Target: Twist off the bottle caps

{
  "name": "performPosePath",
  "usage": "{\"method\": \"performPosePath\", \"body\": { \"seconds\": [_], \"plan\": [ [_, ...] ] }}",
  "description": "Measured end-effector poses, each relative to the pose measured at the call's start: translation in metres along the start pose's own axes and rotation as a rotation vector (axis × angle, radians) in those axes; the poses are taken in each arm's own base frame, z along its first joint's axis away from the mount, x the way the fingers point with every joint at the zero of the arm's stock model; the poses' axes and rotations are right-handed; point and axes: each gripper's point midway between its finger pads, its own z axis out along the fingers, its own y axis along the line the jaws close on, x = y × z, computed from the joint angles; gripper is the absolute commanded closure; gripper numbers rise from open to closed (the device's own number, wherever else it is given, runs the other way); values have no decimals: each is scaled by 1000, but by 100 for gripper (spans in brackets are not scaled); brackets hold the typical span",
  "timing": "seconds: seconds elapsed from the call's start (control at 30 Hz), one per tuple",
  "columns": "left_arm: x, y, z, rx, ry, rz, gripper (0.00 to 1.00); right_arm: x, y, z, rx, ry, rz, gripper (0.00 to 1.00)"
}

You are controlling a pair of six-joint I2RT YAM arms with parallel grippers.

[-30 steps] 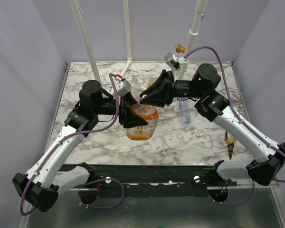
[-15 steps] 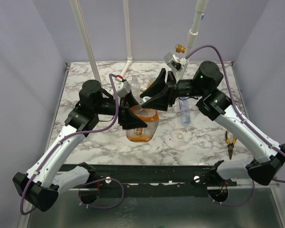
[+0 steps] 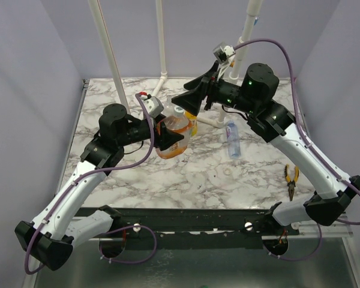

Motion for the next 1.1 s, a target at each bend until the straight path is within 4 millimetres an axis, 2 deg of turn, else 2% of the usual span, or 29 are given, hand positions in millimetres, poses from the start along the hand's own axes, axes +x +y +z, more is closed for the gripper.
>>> {"method": "performPosePath", "body": {
  "seconds": [0.07,0.17,0.33,0.7,0.83,0.97,1.1],
  "plan": [
    [1,10,0,-55,2,13,100,2,-10,7,42,8,11,17],
    [2,23,-1,-124,5,26,100,15,-22,13,92,41,38,21],
    [3,35,-2,-182,8,55,100,33,-35,23,132,81,68,27],
    [10,44,-1,-219,28,49,100,44,-27,32,117,103,83,35],
    [10,45,-1,-221,29,47,100,51,-26,33,116,116,90,45],
    [10,45,-1,-221,29,47,100,60,-28,33,123,134,98,61],
    [12,45,-1,-226,34,41,100,61,-30,34,130,134,96,74]
  ]
}}
